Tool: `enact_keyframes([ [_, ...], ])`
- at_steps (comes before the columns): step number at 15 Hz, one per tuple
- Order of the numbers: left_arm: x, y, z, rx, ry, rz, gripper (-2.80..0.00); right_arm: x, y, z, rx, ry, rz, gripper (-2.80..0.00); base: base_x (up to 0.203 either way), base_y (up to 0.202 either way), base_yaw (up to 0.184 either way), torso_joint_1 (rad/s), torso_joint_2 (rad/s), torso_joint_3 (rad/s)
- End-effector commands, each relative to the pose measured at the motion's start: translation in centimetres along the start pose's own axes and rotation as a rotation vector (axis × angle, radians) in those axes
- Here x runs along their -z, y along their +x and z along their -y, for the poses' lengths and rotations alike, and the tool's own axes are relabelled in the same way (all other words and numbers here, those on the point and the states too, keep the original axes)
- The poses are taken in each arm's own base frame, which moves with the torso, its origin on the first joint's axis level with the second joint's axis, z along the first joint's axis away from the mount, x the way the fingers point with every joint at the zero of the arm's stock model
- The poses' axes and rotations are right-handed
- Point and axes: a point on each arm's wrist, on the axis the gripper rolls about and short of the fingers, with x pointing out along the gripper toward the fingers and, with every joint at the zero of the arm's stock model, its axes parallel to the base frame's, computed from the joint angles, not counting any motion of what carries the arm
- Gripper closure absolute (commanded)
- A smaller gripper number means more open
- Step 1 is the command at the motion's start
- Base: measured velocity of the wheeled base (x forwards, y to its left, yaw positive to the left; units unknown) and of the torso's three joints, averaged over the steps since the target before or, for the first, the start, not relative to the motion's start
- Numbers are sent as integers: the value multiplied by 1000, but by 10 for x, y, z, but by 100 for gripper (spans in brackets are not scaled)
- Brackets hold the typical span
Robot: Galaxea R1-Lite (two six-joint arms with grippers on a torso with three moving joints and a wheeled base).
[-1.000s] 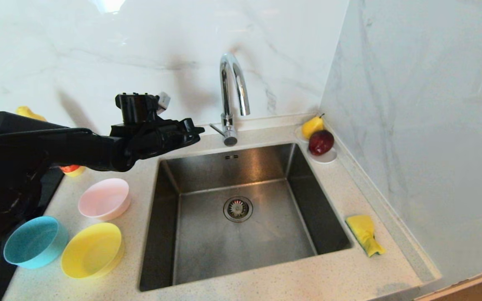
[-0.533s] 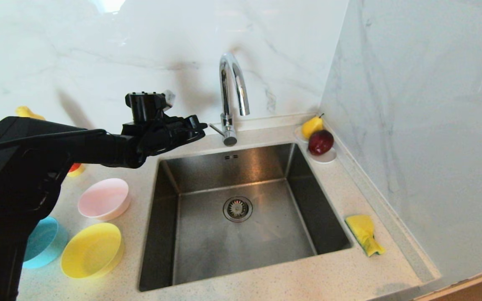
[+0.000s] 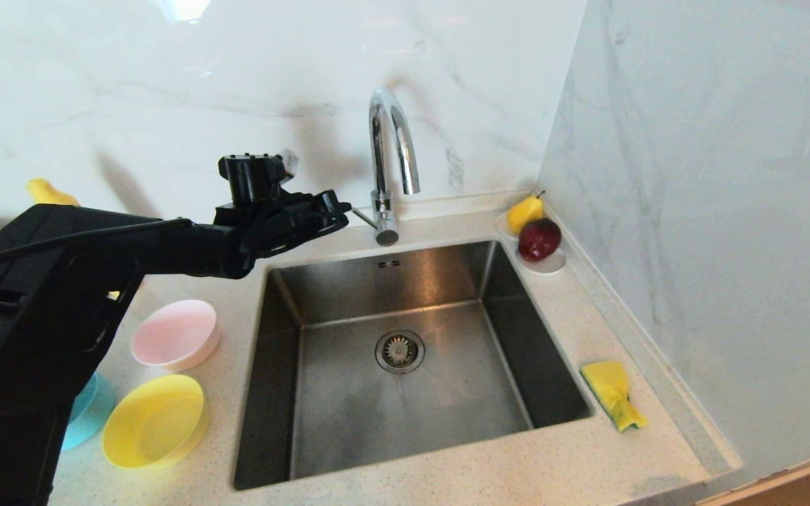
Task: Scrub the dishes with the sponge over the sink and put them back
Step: Turn on the faucet
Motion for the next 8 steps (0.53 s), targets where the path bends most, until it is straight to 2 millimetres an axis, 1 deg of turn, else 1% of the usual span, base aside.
enact_keyframes([
  [1, -2, 4, 0, 8, 3, 14, 0, 0, 0, 0, -1, -1, 2, 0, 0, 0, 0, 0, 0, 0],
  [3, -5, 7, 0, 7, 2, 12, 0, 0, 0, 0, -1, 1, 0, 0, 0, 0, 0, 0, 0, 0],
  [8, -2, 8, -2, 4, -1, 4, 0, 0, 0, 0, 0, 0, 1, 0, 0, 0, 0, 0, 0, 0],
])
